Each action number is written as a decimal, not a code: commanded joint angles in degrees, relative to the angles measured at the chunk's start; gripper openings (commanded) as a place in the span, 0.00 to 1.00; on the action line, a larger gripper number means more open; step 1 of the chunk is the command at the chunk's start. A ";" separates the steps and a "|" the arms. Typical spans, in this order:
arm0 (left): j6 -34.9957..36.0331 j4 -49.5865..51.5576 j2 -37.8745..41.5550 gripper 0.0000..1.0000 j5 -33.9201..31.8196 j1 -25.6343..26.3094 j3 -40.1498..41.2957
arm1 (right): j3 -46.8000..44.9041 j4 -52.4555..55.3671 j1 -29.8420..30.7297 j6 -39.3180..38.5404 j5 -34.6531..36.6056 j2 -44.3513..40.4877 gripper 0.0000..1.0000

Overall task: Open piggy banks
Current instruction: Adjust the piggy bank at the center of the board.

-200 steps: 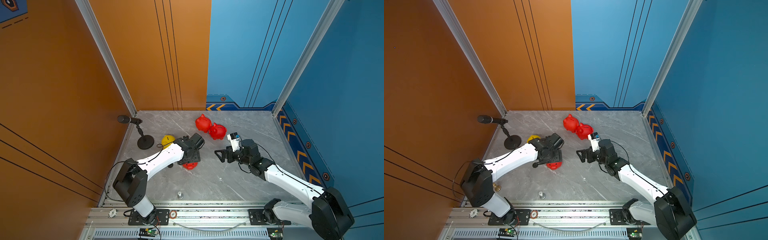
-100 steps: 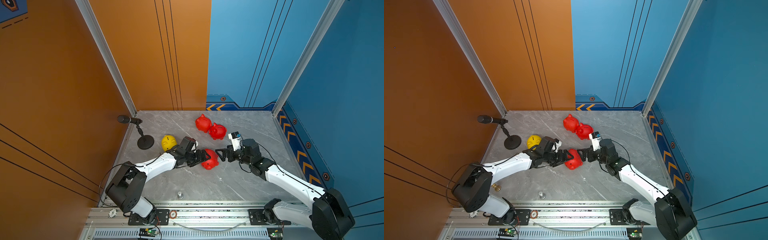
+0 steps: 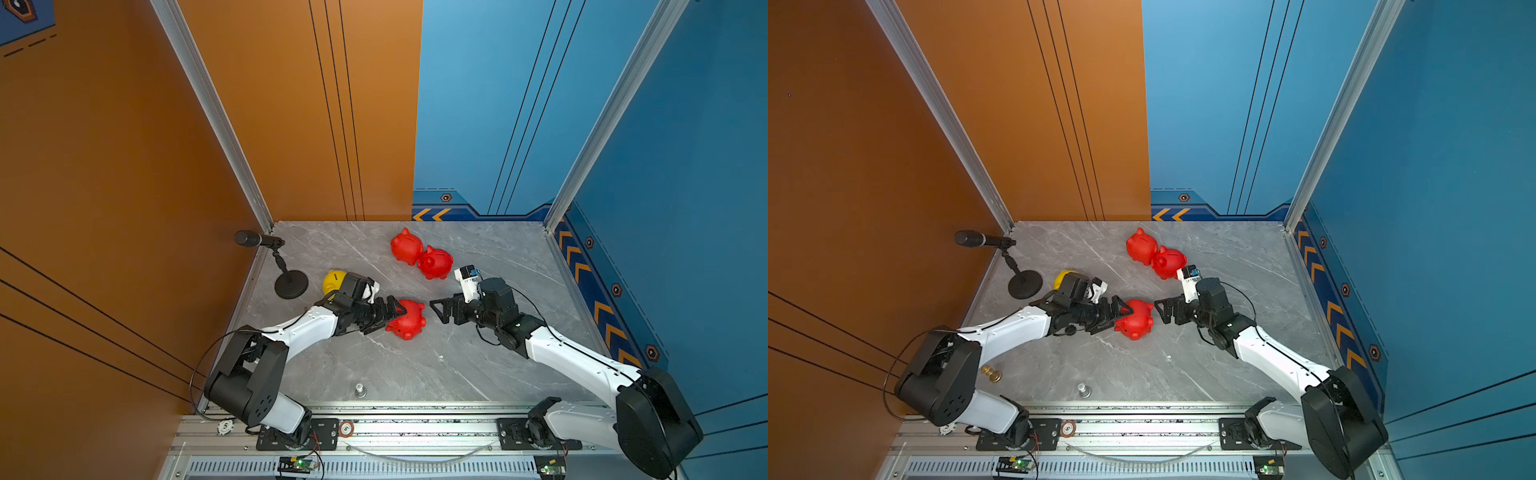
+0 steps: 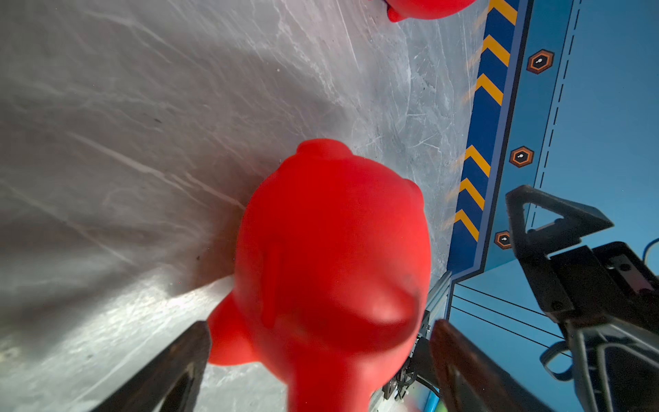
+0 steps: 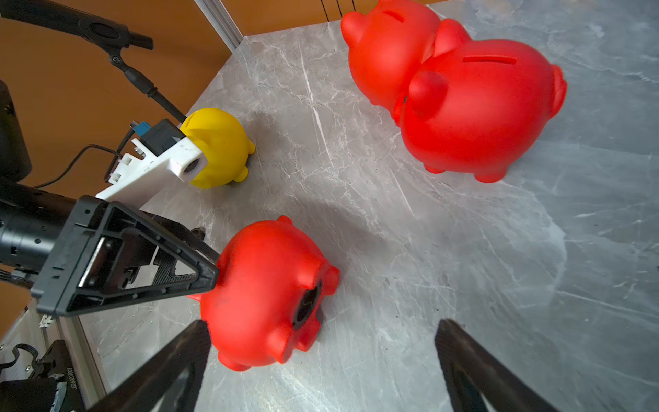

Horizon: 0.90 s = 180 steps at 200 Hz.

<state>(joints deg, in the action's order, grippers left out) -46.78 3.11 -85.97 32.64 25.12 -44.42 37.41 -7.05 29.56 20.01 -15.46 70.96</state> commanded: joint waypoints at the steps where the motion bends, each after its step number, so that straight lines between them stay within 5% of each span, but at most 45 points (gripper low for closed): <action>1: 3.14 2.16 0.21 0.98 2.39 -0.51 -0.48 | -1.15 0.82 -0.48 2.03 4.81 1.36 1.00; 86: 7.19 1.68 0.01 0.98 0.27 -1.66 -1.39 | -0.85 -3.13 3.24 5.69 9.29 12.60 1.00; 180: 10.22 -12.34 -1.40 0.98 -7.94 -0.58 3.75 | -0.15 -9.44 9.89 8.71 12.54 19.80 1.00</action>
<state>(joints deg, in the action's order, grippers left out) -38.94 -4.93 -86.26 29.58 24.05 -42.02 36.18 -14.17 38.52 27.11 -5.56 89.32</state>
